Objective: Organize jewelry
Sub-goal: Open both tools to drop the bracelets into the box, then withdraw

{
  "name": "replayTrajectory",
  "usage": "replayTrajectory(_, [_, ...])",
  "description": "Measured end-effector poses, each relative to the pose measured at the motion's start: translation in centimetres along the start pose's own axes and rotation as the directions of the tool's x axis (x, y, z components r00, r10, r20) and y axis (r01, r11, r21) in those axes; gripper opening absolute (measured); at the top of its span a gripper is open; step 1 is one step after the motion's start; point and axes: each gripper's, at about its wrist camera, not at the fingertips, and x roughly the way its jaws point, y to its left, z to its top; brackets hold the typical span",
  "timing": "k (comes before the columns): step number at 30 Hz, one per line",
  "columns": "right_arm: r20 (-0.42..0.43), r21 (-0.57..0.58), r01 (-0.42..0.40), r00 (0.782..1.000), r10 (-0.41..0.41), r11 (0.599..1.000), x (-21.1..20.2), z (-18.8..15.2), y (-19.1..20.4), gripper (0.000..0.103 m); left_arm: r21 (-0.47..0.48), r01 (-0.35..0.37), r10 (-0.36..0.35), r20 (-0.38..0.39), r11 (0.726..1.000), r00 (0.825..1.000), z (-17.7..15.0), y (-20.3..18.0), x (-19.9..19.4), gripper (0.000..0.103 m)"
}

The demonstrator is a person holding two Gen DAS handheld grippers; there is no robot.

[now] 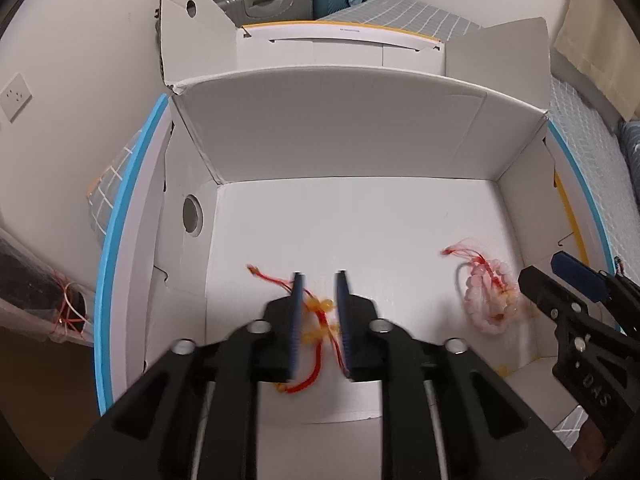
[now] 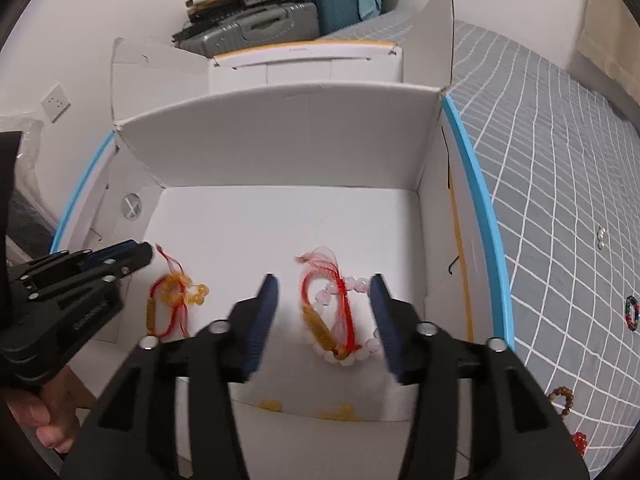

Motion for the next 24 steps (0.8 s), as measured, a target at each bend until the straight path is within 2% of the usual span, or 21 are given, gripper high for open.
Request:
replayTrajectory(4, [0.044, -0.009, -0.007, 0.999, 0.007, 1.0, -1.6, 0.1, 0.2, 0.07, -0.02, -0.006, 0.007, 0.029, 1.0, 1.0, 0.1, 0.4, -1.0, 0.052])
replayTrajectory(6, [0.073, -0.006, -0.012, 0.997, 0.012, 1.0, -2.8, 0.2, 0.0, 0.075, -0.026, -0.007, 0.008, 0.047, 1.0, 0.999, 0.2, 0.4, -1.6, 0.062])
replayTrajectory(8, [0.096, -0.003, -0.009, 0.995, 0.009, 1.0, -3.9, 0.2, -0.1, 0.084, -0.025, -0.008, 0.01, 0.067, 1.0, 0.998, 0.4, 0.3, -2.3, 0.066])
replayTrajectory(10, [0.121, 0.001, -0.01, 0.993, 0.01, 1.0, -5.1, 0.1, -0.6, 0.087, -0.018, -0.011, 0.013, 0.09, 1.0, 0.996, 0.6, -0.2, -3.1, 0.075])
replayTrajectory(13, [0.149, 0.02, -0.011, 0.989, 0.008, 1.0, -6.4, 0.0, -1.5, 0.094, -0.014, -0.008, 0.009, 0.126, 1.0, 0.992, 1.0, -1.0, -4.0, 0.084])
replayTrajectory(16, [0.176, 0.049, 0.005, 0.984, -0.014, 0.999, -7.7, -0.2, -3.0, 0.095, -0.002, 0.007, -0.007, 0.15, 1.0, 0.989, 1.5, -2.2, -4.6, 0.091])
replayTrajectory(24, [0.204, 0.12, 0.062, 0.975, -0.086, 0.991, -9.7, -1.5, -7.6, 0.095, 0.059, 0.071, -0.08, 0.178, 0.996, 0.981, 2.6, -6.6, -4.8, 0.096])
